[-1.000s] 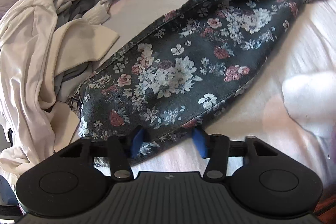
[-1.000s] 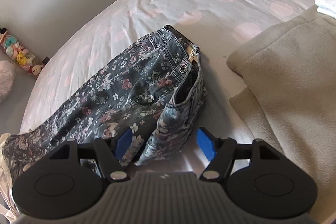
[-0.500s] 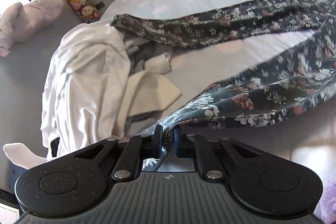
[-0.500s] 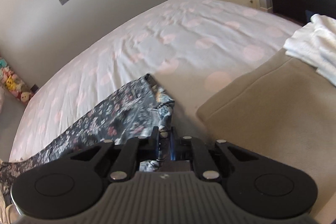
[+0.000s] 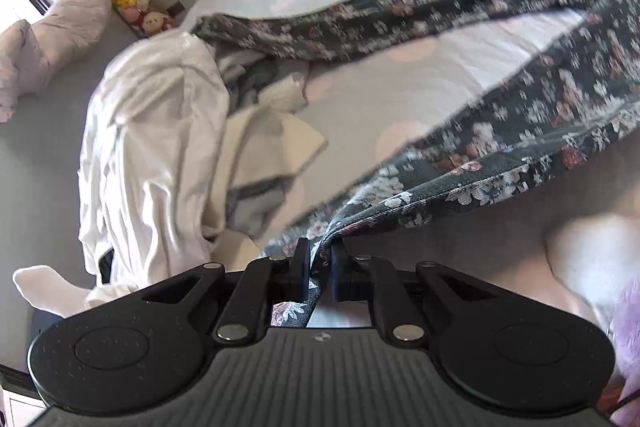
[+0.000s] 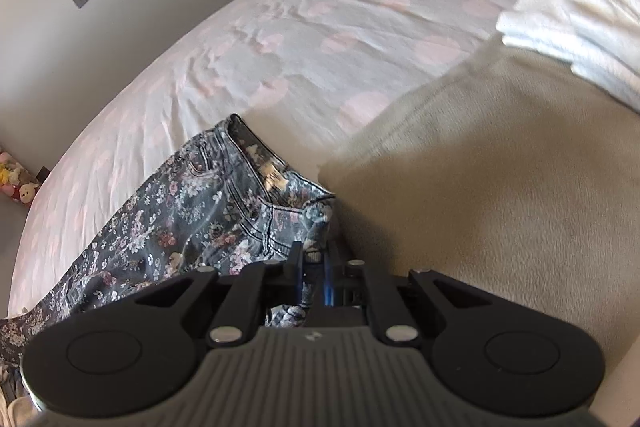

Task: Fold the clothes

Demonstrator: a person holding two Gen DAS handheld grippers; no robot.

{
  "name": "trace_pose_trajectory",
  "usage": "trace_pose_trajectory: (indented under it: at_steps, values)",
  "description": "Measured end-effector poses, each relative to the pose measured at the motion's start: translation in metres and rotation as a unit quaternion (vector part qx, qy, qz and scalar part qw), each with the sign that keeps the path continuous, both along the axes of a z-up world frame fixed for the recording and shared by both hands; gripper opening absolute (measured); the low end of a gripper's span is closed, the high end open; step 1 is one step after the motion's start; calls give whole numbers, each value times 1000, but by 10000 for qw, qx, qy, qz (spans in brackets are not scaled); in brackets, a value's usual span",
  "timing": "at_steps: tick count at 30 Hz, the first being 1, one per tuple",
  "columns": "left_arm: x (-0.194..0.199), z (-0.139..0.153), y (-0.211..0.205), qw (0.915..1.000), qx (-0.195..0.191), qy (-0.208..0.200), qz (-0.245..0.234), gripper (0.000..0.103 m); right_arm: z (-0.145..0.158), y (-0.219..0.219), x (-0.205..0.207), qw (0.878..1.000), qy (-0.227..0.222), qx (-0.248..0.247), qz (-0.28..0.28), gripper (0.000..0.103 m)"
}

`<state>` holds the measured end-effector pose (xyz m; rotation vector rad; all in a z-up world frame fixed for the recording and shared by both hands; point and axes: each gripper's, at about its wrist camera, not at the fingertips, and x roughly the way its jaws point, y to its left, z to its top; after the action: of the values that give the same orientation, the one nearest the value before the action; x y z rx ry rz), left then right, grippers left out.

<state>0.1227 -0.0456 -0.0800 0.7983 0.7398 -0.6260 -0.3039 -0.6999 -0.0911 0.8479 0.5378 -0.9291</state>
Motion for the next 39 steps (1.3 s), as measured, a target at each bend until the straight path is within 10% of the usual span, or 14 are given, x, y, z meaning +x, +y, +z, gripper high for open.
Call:
trace_pose_trajectory:
  at_steps: [11, 24, 39]
  values:
    - [81, 57, -72, 9981, 87, -602, -43, 8, 40, -33, 54, 9981, -23, -551, 261, 11]
    - [195, 58, -179, 9930, 905, -746, 157, 8, 34, -102, 166, 9961, 136, -670, 555, 11]
    - [279, -36, -263, 9802, 1851, -692, 145, 8, -47, -171, 271, 9941, 683, -373, 754, 13]
